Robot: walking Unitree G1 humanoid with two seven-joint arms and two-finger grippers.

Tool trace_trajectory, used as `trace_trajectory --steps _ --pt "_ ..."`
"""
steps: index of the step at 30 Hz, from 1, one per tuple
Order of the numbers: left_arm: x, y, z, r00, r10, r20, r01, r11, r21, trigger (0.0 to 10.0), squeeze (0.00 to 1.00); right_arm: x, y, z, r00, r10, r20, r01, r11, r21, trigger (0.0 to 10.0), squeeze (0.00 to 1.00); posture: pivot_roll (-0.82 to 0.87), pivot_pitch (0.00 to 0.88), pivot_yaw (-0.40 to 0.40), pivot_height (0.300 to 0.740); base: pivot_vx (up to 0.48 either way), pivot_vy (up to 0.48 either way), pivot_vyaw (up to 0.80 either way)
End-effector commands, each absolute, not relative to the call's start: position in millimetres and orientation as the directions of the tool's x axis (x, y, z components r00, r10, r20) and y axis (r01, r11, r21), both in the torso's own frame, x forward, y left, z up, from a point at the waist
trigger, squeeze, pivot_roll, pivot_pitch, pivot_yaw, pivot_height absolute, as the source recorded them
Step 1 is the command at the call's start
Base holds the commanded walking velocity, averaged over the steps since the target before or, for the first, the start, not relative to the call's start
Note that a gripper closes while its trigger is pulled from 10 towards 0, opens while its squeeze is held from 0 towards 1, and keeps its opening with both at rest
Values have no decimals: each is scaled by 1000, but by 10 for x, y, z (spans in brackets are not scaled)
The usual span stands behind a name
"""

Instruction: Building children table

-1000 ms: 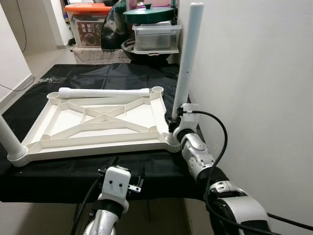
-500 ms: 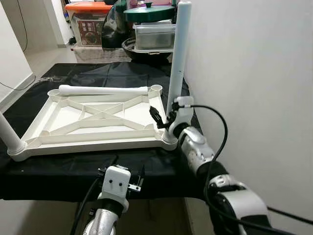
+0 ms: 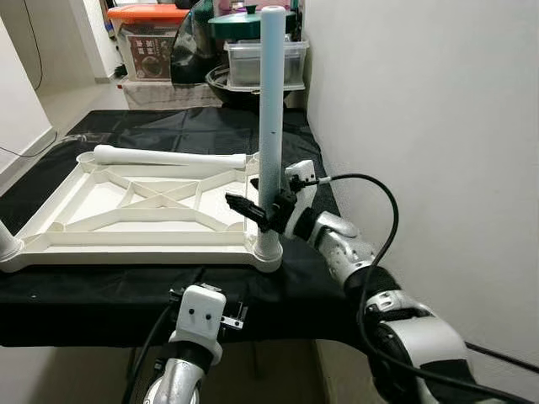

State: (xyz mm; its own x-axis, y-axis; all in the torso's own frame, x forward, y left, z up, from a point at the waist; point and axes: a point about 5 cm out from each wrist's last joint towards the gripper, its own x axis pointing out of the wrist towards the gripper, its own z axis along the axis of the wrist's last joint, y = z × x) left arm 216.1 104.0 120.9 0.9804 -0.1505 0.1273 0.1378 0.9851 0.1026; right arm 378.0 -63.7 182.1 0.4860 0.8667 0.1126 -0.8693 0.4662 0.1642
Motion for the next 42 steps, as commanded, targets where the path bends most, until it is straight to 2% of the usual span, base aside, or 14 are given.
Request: trace_trajectory --steps 1,5,8,9,12,13,21,24,25,26,28,30,34,42 --pt "2166 1047 1178 982 -152 109 141 985 103 10000 0 3687 -511 1730 331 943 25 -935 324 142 10000 0 90 0 -27 740 0 0 0" --pt "2162 1046 1178 982 -153 109 142 984 104 10000 0 3602 -453 1651 183 981 -68 -975 190 116 10000 0 100 0 -29 740 0 0 0" --pt "2160 1046 1177 982 -152 109 141 985 104 10000 0 3593 -426 1641 165 982 -89 -979 174 108 10000 0 100 0 -29 740 0 0 0" --pt "2154 1046 1178 983 -151 108 139 985 105 10000 0 3588 -378 1645 153 982 -110 -982 163 92 2745 0 104 0 -30 740 0 0 0" --pt "2152 1046 1178 983 -149 107 138 985 106 10000 0 3590 -352 1656 155 982 -111 -982 165 88 2745 0 104 0 -30 740 0 0 0" --pt "2150 1046 1178 983 -149 107 138 985 106 10000 0 3599 -328 1678 168 981 -100 -981 176 80 0 0 104 0 -30 740 0 0 0" --pt "2146 1040 1171 983 -149 105 138 985 104 10000 0 3726 -318 1757 391 920 -42 -916 393 76 0 0 99 0 -32 740 0 0 0" --pt "2146 1037 1168 983 -150 103 139 985 104 10000 0 3804 -362 1757 546 837 -29 -832 546 97 0 0 99 0 -32 740 0 0 0" --pt "2146 1034 1166 983 -150 103 140 985 104 10000 0 3854 -416 1713 666 745 -45 -738 666 109 0 0 97 0 -33 740 0 0 0" --pt "2146 1034 1166 983 -150 103 140 985 104 10000 0 3854 -416 1713 666 745 -45 -738 666 109 0 0 97 0 -33 740 0 0 0" --pt "2146 1032 1163 983 -151 102 140 985 103 10000 0 3948 -690 1570 915 392 -96 -381 917 119 0 0 97 0 -33 740 0 0 0" --pt "2146 1032 1163 983 -151 102 140 985 103 10000 0 3948 -690 1570 915 392 -96 -381 917 119 0 0 97 0 -33 740 0 0 0" --pt "2147 1034 1158 983 -153 99 143 984 104 10000 0 3903 -972 1411 994 -17 -104 29 993 118 0 0 90 0 -24 740 0 0 0" --pt "2152 1036 1158 983 -152 98 142 984 105 10000 0 3742 -859 1231 968 -188 -164 214 963 162 0 0 93 0 -28 740 0 0 0"
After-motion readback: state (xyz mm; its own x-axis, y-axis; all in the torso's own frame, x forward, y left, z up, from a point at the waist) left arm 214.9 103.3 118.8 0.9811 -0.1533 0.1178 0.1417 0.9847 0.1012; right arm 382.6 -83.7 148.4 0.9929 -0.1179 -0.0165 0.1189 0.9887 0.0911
